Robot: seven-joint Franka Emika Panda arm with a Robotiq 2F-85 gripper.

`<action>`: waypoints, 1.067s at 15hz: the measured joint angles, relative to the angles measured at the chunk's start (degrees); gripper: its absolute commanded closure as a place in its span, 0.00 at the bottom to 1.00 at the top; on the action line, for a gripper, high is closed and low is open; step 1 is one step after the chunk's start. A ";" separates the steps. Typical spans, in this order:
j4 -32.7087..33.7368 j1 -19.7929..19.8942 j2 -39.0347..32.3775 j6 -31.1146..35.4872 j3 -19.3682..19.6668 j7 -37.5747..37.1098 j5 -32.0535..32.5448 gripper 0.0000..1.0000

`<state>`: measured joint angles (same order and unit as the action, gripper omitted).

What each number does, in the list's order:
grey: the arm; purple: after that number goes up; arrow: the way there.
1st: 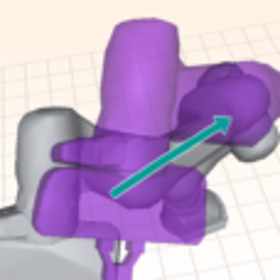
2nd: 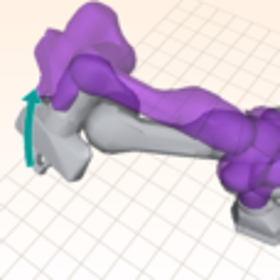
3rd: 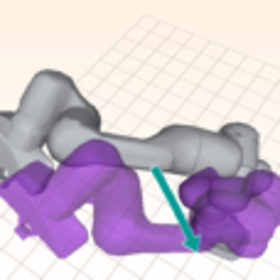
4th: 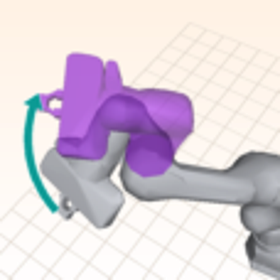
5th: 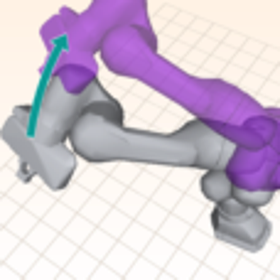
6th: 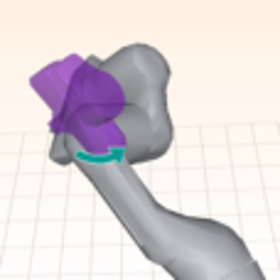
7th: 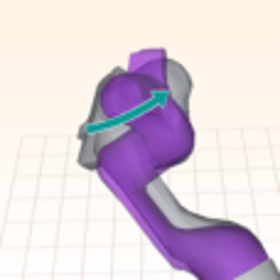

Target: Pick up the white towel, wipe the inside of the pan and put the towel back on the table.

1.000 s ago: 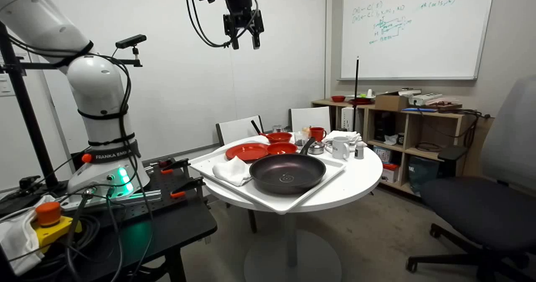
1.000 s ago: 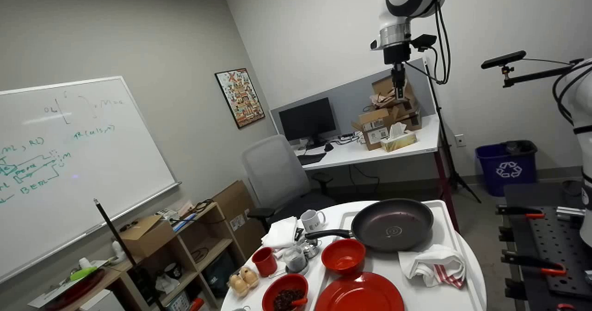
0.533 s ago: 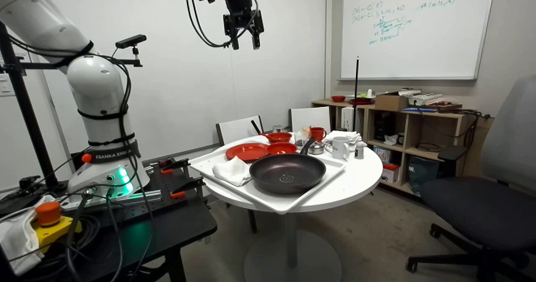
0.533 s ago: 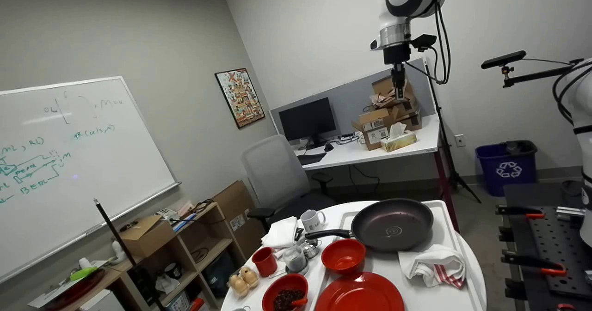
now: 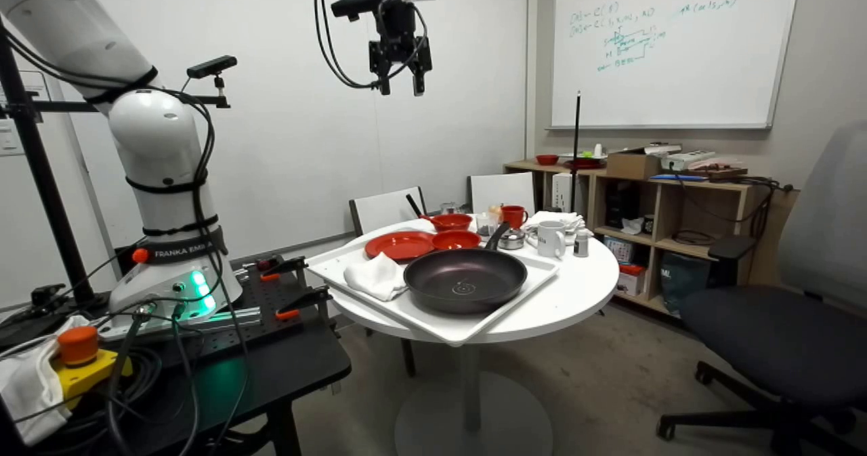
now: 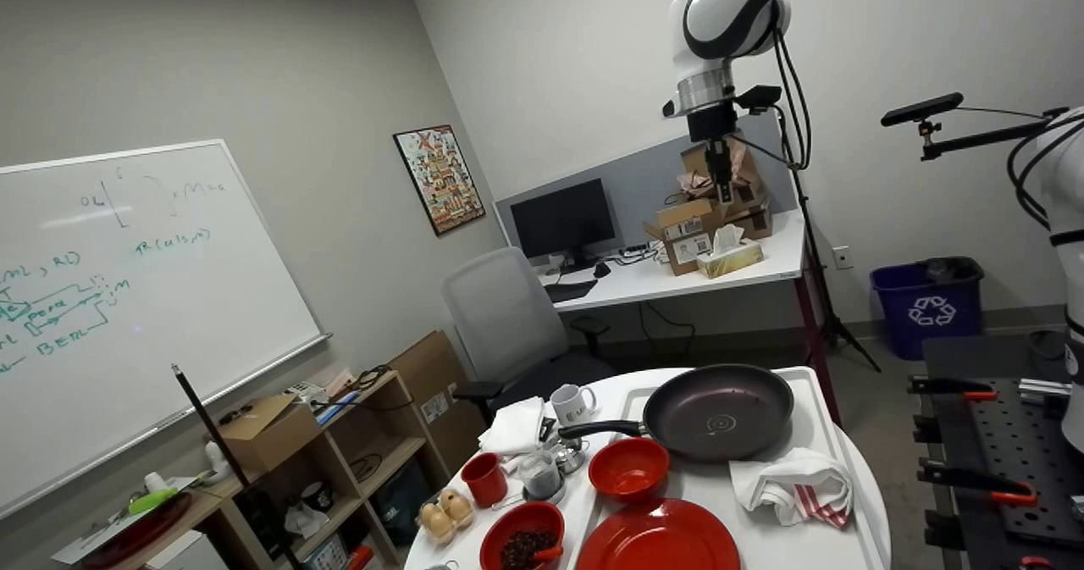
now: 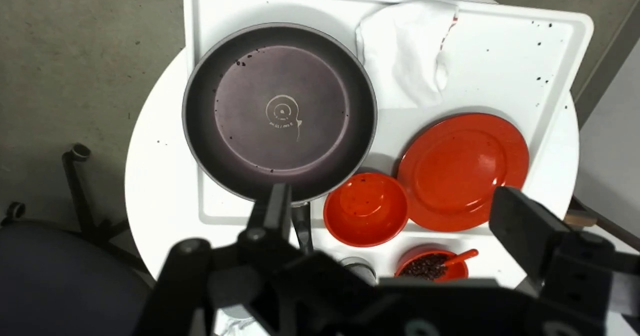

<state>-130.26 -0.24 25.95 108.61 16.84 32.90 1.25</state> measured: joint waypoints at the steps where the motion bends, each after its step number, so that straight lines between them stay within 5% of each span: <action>1: 0.18 -0.07 -1.10 0.23 -0.72 -0.06 -0.12 0.00; 16: -1.41 -2.26 -18.95 11.99 -13.63 -4.93 -0.36 0.00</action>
<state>-131.68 -2.50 7.00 120.60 3.20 27.97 0.89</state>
